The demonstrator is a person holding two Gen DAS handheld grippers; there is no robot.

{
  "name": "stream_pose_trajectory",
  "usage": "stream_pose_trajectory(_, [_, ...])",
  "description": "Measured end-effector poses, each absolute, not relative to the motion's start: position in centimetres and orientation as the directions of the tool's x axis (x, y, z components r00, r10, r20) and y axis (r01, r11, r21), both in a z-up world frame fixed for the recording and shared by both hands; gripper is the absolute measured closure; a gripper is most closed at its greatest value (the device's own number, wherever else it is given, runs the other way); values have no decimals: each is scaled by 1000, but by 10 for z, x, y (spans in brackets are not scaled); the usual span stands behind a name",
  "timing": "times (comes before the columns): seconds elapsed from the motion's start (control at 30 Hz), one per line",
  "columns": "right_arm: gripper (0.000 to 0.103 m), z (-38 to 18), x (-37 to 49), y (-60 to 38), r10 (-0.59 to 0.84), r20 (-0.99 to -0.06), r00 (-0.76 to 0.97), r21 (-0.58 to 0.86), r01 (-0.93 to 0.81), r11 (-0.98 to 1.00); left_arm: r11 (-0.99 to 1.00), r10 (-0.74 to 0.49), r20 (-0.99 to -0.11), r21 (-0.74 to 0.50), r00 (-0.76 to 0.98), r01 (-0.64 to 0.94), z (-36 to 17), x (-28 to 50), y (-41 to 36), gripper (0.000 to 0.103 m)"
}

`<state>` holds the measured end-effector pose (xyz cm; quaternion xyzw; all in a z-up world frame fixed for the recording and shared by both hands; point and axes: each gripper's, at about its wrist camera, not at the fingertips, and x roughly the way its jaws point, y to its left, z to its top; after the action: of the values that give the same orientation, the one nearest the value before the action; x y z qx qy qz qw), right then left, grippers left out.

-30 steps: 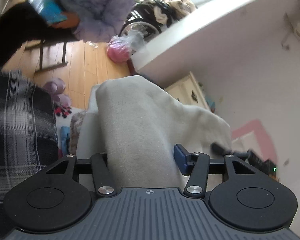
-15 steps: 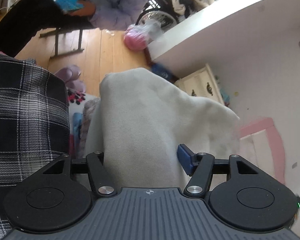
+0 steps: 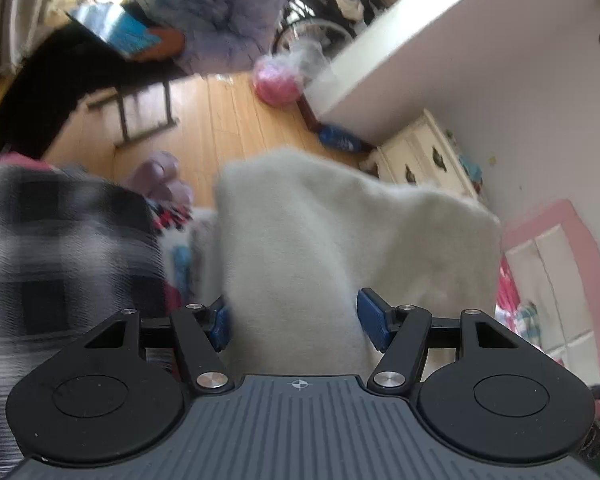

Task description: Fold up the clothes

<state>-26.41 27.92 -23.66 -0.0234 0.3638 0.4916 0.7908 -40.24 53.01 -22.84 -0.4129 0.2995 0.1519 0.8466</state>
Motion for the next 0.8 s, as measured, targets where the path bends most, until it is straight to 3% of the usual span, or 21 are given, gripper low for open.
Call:
stream_pose_trajectory(0.27, [65,-216,-284,264,782,-552,288,309,-801,513,759,33,-589,-511,807,-404,-195,-442,494,40])
stream_pose_trajectory(0.33, [65,-212,-299,258,796,-530,293,272,-830,487,848,10,-601,-419,799,-325,-196,-445,459,40])
stream_pose_trajectory(0.43, [65,-225,-306,260,736,-605,305,192,-841,506,943,23,-617,-247,787,-221,-208,-443,406,39])
stream_pose_trajectory(0.53, [66,-249,-297,257,693,-650,312,177,-825,537,982,127,-616,-33,778,-186,-222,-436,364,34])
stream_pose_trajectory(0.63, [70,-246,-287,247,692,-653,307,226,-794,565,980,196,-586,87,786,-179,-231,-431,339,28])
stream_pose_trajectory(0.8, [68,-196,-281,253,765,-534,361,206,-822,531,976,215,-556,102,803,-191,-236,-437,341,28])
